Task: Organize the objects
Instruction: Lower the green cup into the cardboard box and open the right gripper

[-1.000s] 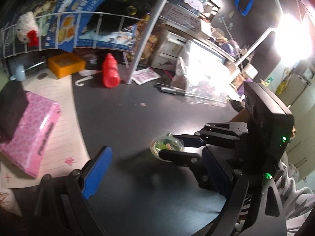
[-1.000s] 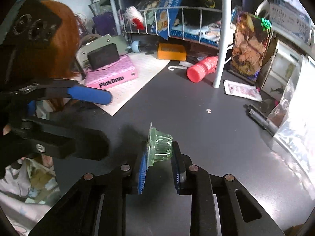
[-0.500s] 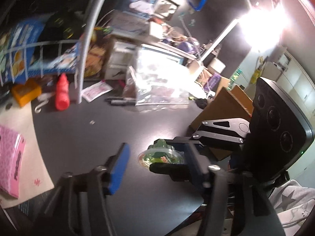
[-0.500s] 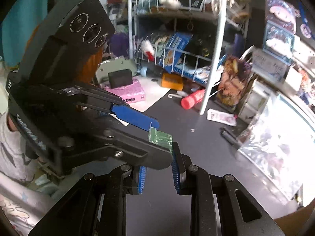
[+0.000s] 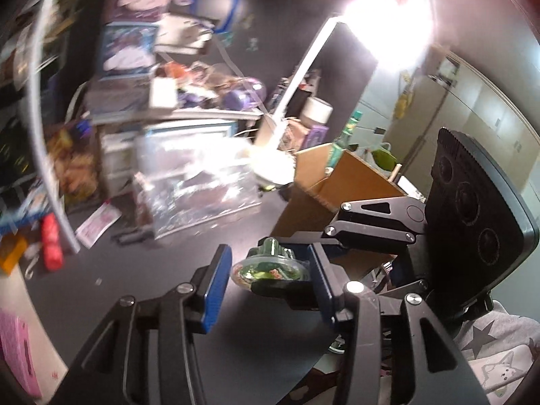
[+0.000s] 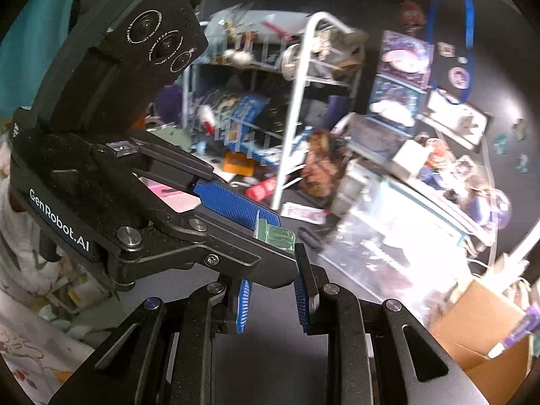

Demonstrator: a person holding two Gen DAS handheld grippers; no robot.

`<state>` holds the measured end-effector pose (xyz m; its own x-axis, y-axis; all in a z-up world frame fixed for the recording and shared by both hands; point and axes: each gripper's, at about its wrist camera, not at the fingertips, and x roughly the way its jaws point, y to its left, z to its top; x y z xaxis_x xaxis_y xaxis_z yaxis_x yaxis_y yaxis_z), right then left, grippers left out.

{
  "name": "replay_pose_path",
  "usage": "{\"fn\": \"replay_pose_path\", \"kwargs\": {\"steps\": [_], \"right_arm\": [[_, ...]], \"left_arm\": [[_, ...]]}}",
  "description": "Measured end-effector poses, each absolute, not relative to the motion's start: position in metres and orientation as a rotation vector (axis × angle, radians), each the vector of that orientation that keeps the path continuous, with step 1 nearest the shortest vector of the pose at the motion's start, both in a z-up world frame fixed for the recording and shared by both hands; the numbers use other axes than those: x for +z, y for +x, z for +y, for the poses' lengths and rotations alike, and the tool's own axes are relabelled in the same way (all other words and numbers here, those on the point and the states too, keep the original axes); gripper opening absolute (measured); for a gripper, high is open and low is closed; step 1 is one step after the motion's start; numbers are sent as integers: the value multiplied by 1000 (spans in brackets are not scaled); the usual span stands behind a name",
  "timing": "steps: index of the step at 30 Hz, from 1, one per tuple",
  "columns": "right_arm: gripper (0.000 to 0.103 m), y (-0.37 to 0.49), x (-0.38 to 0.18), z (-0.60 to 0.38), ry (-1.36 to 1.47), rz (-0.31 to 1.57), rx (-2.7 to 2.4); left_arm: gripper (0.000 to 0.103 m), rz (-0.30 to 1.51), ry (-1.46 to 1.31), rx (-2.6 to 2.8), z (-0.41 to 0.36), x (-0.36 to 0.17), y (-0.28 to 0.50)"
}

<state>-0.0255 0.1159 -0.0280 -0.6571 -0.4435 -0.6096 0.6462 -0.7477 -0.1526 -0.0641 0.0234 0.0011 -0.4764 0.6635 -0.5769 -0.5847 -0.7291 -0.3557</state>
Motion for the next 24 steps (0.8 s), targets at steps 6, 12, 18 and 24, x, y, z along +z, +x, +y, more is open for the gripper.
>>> {"fn": "replay_pose_path", "kwargs": {"steps": [6,12,18,24], "right_arm": [[18,-23,-10,161,740,466,-2454],[18,-19,0,207,765,437,-2551],[18,-15,0,251,823,399,-2637],[18,-15,-7,278,899,386,-2669]], "left_arm": [[44,-69,-897,2138,70,20,-78],[44,2,-887,2060,123,29,-91],[44,42,-904,1970,171,28,-105],[44,67,-942,1907,205,19,-116]]}}
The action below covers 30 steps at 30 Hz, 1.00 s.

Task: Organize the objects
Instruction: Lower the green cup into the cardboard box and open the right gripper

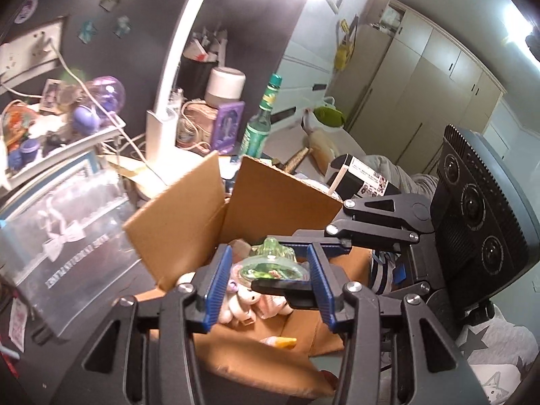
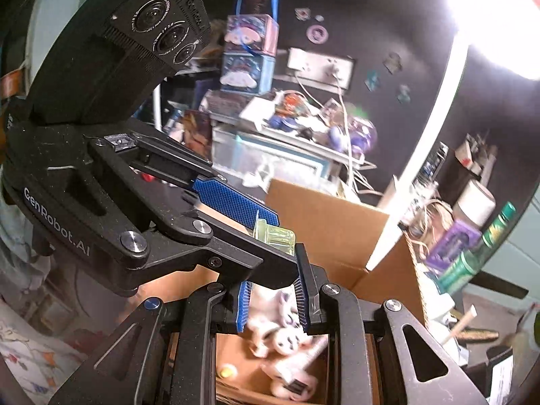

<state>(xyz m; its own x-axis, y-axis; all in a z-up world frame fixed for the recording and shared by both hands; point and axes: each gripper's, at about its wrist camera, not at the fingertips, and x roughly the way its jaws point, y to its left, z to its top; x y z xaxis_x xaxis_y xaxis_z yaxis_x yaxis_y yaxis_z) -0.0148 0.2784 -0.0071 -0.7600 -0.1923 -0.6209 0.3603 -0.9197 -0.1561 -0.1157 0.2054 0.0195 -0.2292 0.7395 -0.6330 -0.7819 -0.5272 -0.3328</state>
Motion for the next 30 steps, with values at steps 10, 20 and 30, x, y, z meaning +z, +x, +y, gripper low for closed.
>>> {"fn": "replay_pose_path", "kwargs": {"steps": [10,20,30], "right_arm": [[19,-20,-14,297,984,382,-2689],[45,-18,-13,304,1000,376,-2739],[62,-13,-11,307,963,370,-2788]], "left_arm": [[44,122,-956,1897,230,15,-121],[72,163,-936,1940,230,11,-119],[87,190,-859,2078,218,20,-102]]}}
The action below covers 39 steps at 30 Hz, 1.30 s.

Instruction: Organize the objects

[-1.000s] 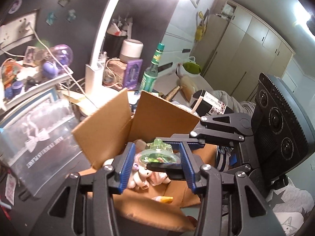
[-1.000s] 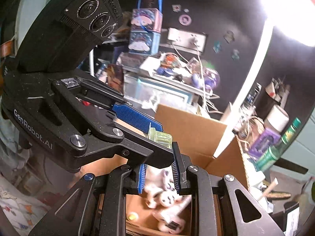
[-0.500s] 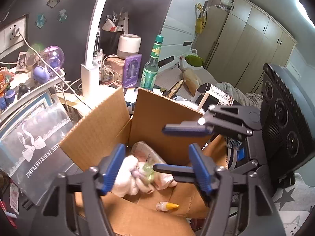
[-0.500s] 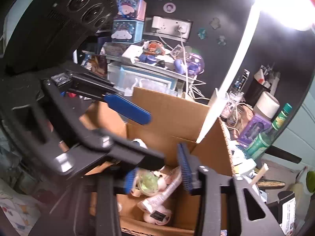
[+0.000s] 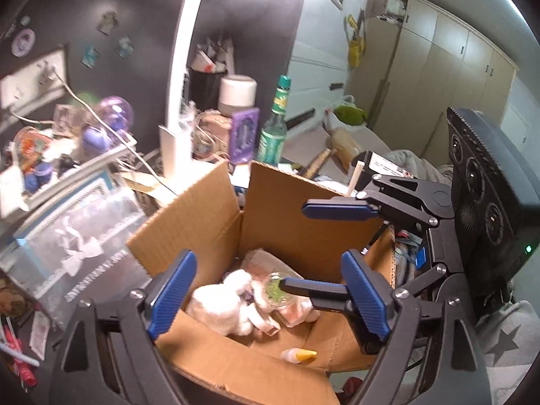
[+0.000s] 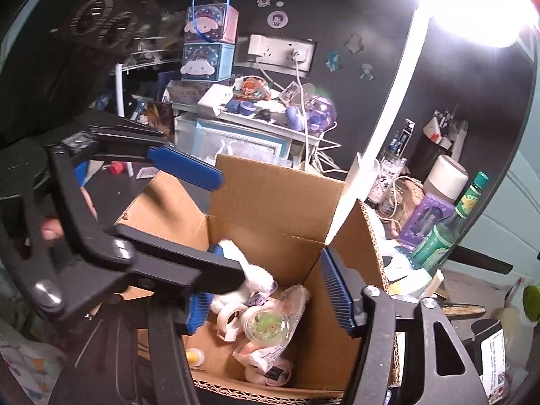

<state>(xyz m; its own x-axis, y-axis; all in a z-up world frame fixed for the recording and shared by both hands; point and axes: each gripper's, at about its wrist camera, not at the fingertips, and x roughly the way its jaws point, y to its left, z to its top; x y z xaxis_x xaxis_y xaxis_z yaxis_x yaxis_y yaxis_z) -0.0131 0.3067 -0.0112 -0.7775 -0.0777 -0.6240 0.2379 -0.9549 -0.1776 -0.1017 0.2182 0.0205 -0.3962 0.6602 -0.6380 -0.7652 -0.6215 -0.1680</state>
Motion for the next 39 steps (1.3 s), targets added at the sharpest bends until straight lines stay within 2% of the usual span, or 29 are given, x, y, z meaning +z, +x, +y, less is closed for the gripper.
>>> {"fn": "replay_pose_path", "kwargs": {"steps": [3,7,10,14,21,39], "right_arm": [[70,-9,-11,310,918,341,-2807],[97,0,-7,318,813,217,-2804],[102,10,-1,317,701,216,-2827],[103,24,8,310,561,235,-2846],[103,28,17,302,493,222,-2813],[103,20,11,299,545,113,-2800]], "left_arm": [[92,187,-800,2192,206,25,-88],[93,150,-717,2366,182,30,-68],[102,103,-655,2496,162,33,-52],[103,7,-612,2688,136,32,-37],[103,-87,-626,2791,110,30,-34],[103,-41,-651,2811,106,30,-32]]}}
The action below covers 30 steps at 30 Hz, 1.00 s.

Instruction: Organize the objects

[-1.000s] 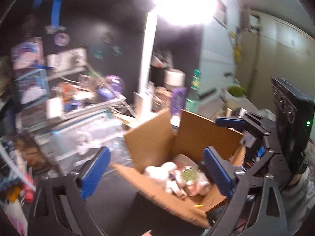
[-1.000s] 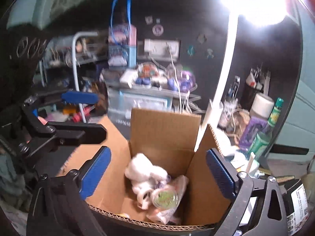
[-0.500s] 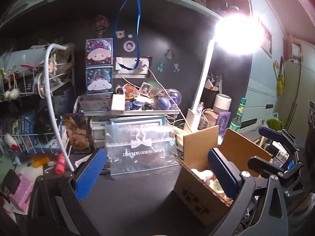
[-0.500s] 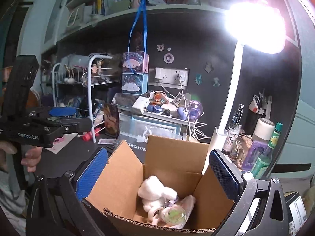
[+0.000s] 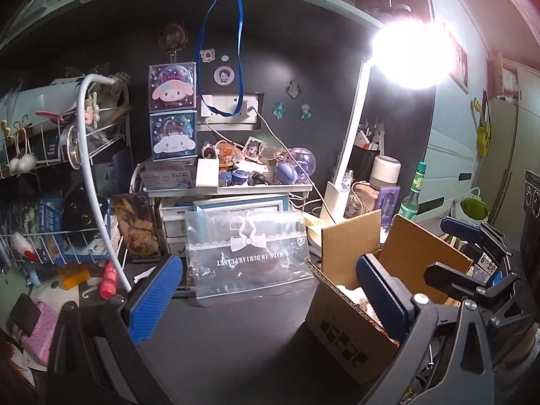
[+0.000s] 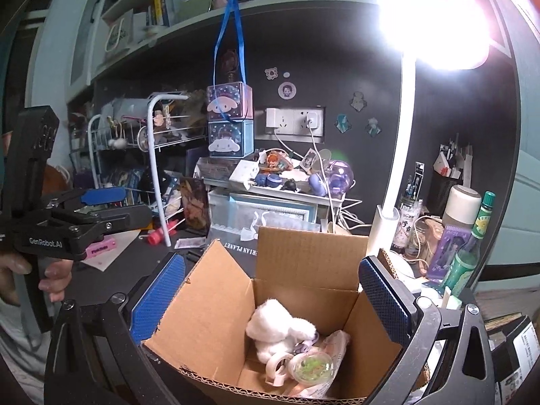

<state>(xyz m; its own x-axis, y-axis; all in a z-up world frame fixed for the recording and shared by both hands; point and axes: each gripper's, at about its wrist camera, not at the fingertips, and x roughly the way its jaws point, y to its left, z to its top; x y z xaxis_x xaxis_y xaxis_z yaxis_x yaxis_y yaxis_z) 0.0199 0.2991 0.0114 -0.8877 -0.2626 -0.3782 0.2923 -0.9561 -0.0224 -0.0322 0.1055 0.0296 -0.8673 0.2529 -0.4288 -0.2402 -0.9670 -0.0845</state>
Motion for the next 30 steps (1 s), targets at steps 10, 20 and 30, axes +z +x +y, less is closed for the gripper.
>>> {"fn": "replay_pose_path", "kwargs": {"steps": [10,20,30], "right_arm": [[103,17,9,295,582,125,-2784],[103,17,9,294,596,107,-2779],[103,15,9,287,604,122,-2770]], "left_arm": [[103,-40,-652,2804,104,30,-31],[103,-42,-647,2803,100,30,-28],[103,-44,-651,2794,96,29,-24]]}}
